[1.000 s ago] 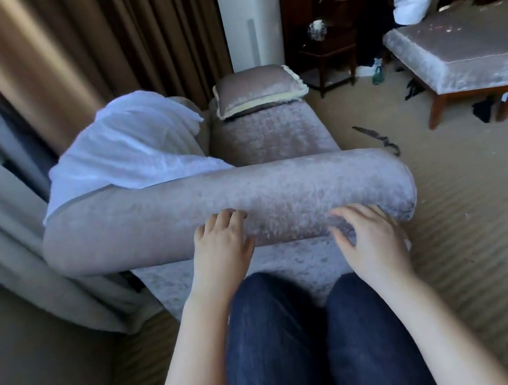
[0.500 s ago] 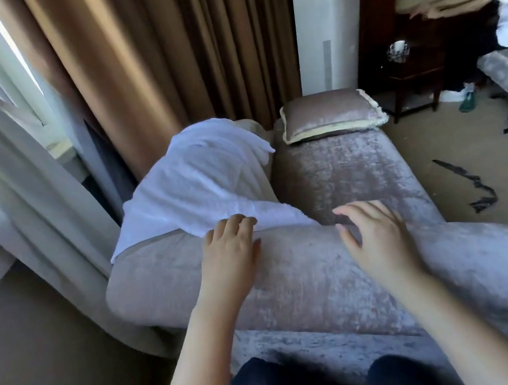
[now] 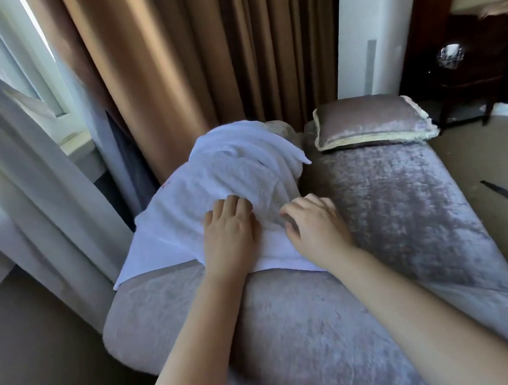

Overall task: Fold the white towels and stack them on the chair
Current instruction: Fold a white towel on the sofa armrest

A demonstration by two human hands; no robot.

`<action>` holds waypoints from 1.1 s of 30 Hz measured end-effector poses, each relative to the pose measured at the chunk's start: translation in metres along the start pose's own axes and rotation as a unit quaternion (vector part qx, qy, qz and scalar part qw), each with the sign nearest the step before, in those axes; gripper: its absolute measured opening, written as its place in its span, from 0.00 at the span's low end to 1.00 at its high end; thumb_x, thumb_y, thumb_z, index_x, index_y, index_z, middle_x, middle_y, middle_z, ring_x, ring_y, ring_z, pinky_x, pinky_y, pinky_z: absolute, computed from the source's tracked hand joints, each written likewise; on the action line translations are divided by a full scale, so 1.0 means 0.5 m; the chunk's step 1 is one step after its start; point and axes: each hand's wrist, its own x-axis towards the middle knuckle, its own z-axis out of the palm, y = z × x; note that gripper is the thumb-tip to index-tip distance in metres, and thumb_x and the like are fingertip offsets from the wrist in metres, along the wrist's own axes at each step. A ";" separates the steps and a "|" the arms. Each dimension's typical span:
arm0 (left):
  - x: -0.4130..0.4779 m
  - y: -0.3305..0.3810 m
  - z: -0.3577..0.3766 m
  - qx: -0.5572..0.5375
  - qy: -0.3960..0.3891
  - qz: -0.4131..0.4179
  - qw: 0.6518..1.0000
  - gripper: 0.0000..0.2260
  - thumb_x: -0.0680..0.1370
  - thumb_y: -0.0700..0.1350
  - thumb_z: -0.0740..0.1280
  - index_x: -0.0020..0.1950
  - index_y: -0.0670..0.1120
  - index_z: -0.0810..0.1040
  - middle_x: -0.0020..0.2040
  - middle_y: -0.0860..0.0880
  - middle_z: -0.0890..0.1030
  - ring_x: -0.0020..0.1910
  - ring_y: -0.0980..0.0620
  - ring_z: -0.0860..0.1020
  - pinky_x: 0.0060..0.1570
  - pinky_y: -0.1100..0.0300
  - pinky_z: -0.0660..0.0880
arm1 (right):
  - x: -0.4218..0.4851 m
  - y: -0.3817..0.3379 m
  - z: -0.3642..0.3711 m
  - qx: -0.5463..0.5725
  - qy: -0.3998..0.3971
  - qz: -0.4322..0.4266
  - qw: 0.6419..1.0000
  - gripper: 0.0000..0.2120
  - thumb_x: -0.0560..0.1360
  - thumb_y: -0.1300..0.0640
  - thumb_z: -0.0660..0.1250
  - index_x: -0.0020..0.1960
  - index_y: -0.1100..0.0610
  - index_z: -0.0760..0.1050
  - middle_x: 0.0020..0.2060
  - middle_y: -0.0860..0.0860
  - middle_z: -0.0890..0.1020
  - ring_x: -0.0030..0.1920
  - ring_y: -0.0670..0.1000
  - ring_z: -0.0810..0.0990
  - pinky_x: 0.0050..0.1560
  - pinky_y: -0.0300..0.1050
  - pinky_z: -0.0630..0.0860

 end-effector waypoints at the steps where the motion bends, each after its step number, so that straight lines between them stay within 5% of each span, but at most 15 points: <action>1: 0.000 -0.001 0.001 0.000 0.004 0.000 1.000 0.05 0.71 0.42 0.60 0.41 0.43 0.75 0.40 0.47 0.77 0.39 0.45 0.74 0.38 0.52 0.70 | 0.003 0.003 0.002 0.011 -0.013 -0.002 1.000 0.03 0.72 0.59 0.68 0.45 0.56 0.79 0.41 0.50 0.81 0.45 0.56 0.77 0.47 0.52 0.72; 5: 0.003 -0.007 0.001 0.004 0.012 0.005 1.000 0.07 0.72 0.42 0.58 0.40 0.43 0.75 0.40 0.47 0.76 0.38 0.45 0.74 0.37 0.52 0.70 | -0.006 0.004 -0.011 0.092 -0.034 -0.054 0.994 0.12 0.72 0.44 0.62 0.43 0.52 0.74 0.41 0.44 0.77 0.44 0.48 0.74 0.48 0.48 0.70; 10: -0.002 -0.005 0.001 -0.008 0.014 0.001 1.000 0.07 0.72 0.41 0.58 0.41 0.43 0.75 0.39 0.47 0.76 0.38 0.45 0.74 0.36 0.51 0.70 | -0.030 -0.007 -0.023 0.111 -0.167 -0.110 0.973 0.25 0.66 0.28 0.59 0.46 0.49 0.74 0.48 0.41 0.75 0.51 0.42 0.70 0.51 0.39 0.59; 12: -0.003 -0.001 -0.002 -0.007 0.021 -0.004 1.000 0.07 0.71 0.41 0.58 0.40 0.43 0.75 0.39 0.48 0.76 0.38 0.46 0.74 0.36 0.53 0.70 | -0.029 -0.006 -0.025 0.118 -0.186 -0.108 0.970 0.26 0.67 0.30 0.59 0.49 0.49 0.78 0.56 0.43 0.77 0.57 0.44 0.71 0.56 0.40 0.61; 15: -0.004 0.002 -0.011 -0.007 0.036 0.004 0.999 0.05 0.70 0.41 0.60 0.39 0.44 0.75 0.38 0.49 0.76 0.38 0.46 0.74 0.36 0.53 0.70 | -0.034 -0.011 -0.022 0.120 -0.165 -0.108 0.973 0.13 0.73 0.44 0.67 0.47 0.53 0.82 0.62 0.46 0.77 0.61 0.46 0.71 0.63 0.46 0.65; 20: -0.020 0.015 -0.031 -0.046 0.063 0.091 0.993 0.10 0.75 0.51 0.64 0.41 0.45 0.77 0.39 0.50 0.77 0.41 0.48 0.73 0.43 0.56 0.66 | -0.033 -0.003 -0.012 0.010 -0.002 -0.060 0.998 0.04 0.65 0.57 0.70 0.39 0.56 0.79 0.48 0.48 0.81 0.47 0.52 0.77 0.46 0.49 0.75; 23: -0.028 0.017 -0.028 -0.054 0.002 0.130 0.990 0.12 0.72 0.55 0.67 0.43 0.46 0.77 0.41 0.51 0.76 0.42 0.49 0.72 0.42 0.55 0.67 | -0.037 0.001 -0.021 -0.018 0.003 0.009 1.000 0.08 0.63 0.61 0.72 0.39 0.55 0.75 0.37 0.50 0.79 0.40 0.56 0.77 0.41 0.50 0.74; 25: -0.027 0.016 -0.025 -0.028 -0.036 0.111 0.993 0.09 0.68 0.48 0.72 0.43 0.46 0.76 0.40 0.51 0.75 0.40 0.47 0.74 0.40 0.54 0.69 | -0.041 0.001 -0.028 -0.024 -0.010 0.045 0.999 0.07 0.65 0.64 0.71 0.40 0.57 0.75 0.34 0.52 0.79 0.39 0.58 0.77 0.41 0.51 0.73; 28: -0.021 0.020 -0.039 0.024 -0.058 0.076 0.995 0.09 0.63 0.41 0.71 0.41 0.45 0.76 0.39 0.49 0.75 0.38 0.46 0.74 0.37 0.53 0.71 | -0.048 -0.005 -0.035 -0.014 -0.001 0.093 0.996 0.02 0.70 0.64 0.70 0.41 0.60 0.77 0.35 0.55 0.80 0.37 0.60 0.78 0.40 0.51 0.73; 31: -0.024 0.021 -0.058 0.034 -0.063 0.085 0.994 0.08 0.67 0.44 0.60 0.41 0.45 0.76 0.39 0.49 0.75 0.37 0.47 0.73 0.37 0.54 0.71 | -0.065 -0.002 -0.049 -0.011 0.004 0.101 0.995 0.09 0.73 0.60 0.72 0.37 0.60 0.74 0.30 0.56 0.79 0.32 0.60 0.78 0.33 0.47 0.68; 33: -0.033 0.018 -0.067 0.029 -0.082 0.076 0.993 0.09 0.68 0.45 0.57 0.39 0.44 0.76 0.37 0.49 0.75 0.36 0.47 0.73 0.34 0.55 0.73 | -0.080 0.005 -0.061 0.024 -0.045 0.095 0.994 0.10 0.79 0.54 0.65 0.42 0.59 0.73 0.33 0.54 0.78 0.36 0.58 0.77 0.35 0.49 0.66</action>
